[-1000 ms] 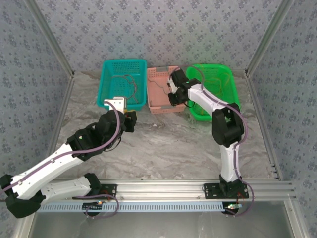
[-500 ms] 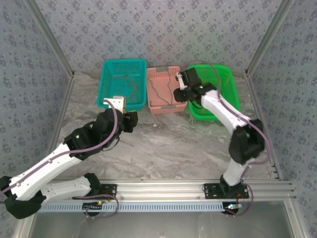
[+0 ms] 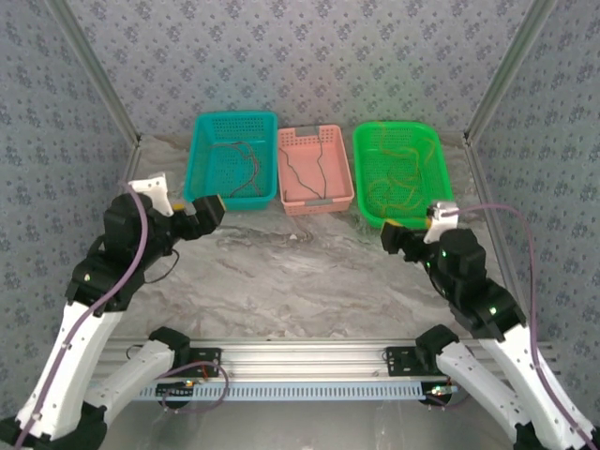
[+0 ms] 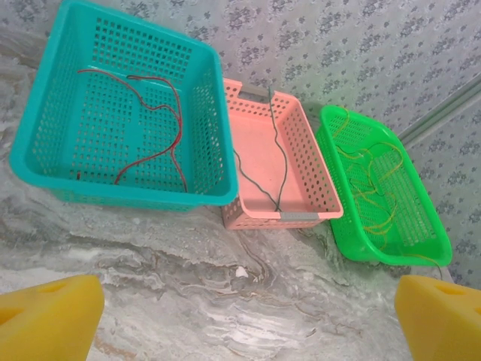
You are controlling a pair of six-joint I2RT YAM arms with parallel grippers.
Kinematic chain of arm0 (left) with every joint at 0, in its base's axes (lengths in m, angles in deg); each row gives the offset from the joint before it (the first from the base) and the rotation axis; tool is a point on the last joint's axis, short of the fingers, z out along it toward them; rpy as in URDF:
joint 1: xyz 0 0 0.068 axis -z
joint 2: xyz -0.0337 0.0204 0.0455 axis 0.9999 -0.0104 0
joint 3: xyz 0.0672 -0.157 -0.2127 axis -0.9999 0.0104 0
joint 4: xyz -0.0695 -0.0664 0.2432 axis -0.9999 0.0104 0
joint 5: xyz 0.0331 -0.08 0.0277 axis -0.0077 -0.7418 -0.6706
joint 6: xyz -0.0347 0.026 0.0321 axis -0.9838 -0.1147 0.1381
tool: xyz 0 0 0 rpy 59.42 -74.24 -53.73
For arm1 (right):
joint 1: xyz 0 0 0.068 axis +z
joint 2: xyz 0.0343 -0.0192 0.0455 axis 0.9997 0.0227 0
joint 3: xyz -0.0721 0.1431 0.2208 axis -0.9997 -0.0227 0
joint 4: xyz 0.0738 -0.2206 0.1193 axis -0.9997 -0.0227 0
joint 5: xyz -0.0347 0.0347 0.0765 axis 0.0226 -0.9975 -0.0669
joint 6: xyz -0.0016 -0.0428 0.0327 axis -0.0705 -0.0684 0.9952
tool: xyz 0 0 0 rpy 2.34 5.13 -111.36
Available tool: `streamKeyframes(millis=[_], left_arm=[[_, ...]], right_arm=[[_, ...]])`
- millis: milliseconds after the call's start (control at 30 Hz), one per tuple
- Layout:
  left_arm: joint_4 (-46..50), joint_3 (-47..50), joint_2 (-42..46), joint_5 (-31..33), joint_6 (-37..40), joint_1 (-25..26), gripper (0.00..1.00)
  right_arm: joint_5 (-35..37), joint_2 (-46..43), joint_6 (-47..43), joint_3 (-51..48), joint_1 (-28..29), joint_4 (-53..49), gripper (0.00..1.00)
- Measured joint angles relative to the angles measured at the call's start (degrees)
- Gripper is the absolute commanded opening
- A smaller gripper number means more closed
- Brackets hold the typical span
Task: Untangle the cables
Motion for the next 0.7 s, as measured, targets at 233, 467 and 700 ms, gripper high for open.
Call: streamKeyframes(millis=[233,467,700], left_arm=[[3.56,5.05,0.59,9.94,-2.01,-1.18,0.99],[-8.68,25.24,3.06,24.70,2.64,-5.14,0.99],[-29.49,41.00,-1.01,25.62,12.98,-11.58,0.99]], right_arm=[[11.93,-1.07,6.29,-2.40,-0.15,-4.70,0.99],[22.51,-0.79,6.16,-11.21,-6.45,3.23,0.99],[14.43,3.65,-4.39,-30.99,-22.64,29.46,0.99]])
